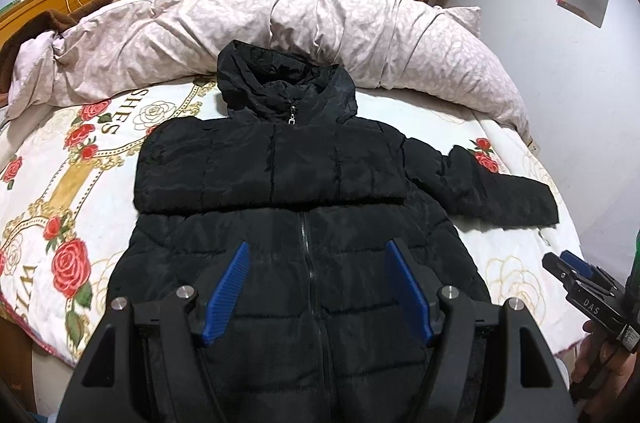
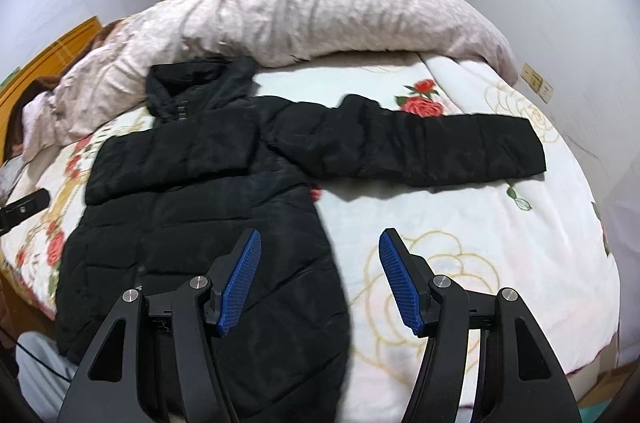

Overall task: Fold large clothes
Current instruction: 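Grasp the cuff of the other sleeve with the right tool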

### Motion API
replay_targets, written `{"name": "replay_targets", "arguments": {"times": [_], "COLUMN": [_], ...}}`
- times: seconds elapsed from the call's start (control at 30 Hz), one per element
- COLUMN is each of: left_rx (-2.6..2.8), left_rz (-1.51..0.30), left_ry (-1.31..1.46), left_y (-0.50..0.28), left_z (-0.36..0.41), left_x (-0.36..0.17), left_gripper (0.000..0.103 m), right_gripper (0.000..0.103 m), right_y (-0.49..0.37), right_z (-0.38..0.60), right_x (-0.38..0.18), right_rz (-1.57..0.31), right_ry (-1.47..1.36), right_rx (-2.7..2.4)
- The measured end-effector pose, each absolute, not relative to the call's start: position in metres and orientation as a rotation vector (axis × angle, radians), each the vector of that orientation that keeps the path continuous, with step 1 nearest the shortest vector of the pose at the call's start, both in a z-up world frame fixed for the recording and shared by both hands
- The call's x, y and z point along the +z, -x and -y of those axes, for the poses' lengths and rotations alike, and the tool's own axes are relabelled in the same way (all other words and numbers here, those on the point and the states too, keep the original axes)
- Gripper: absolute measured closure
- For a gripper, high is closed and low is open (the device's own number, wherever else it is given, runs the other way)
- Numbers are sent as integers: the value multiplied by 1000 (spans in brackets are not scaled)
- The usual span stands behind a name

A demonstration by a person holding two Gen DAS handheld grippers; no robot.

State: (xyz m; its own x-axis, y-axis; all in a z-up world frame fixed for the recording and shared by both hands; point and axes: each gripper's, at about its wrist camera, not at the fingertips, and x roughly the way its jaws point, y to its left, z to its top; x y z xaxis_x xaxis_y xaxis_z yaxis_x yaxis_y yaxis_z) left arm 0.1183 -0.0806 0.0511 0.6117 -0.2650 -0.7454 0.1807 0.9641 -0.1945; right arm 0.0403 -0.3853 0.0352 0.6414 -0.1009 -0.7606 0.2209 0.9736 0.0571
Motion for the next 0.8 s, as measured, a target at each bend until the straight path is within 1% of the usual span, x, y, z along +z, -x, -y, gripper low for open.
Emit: {"name": "replay_targets", "arguments": {"times": [0.27, 0.57, 0.8], "left_rx": [-244, -223, -189], "left_rz": [-897, -937, -950], "left_ry": [82, 67, 70], "left_y": [-179, -240, -274], "left_z": [93, 101, 99], "left_x": [14, -29, -55], "left_gripper": [31, 31, 31], "right_gripper": [41, 38, 37], "right_y": [-79, -117, -135], "right_z": [460, 560, 606], "right_x": [-2, -55, -83], "right_rz": [-887, -928, -915], "right_ry": [-241, -440, -566], "right_rx": [-307, -448, -480]}}
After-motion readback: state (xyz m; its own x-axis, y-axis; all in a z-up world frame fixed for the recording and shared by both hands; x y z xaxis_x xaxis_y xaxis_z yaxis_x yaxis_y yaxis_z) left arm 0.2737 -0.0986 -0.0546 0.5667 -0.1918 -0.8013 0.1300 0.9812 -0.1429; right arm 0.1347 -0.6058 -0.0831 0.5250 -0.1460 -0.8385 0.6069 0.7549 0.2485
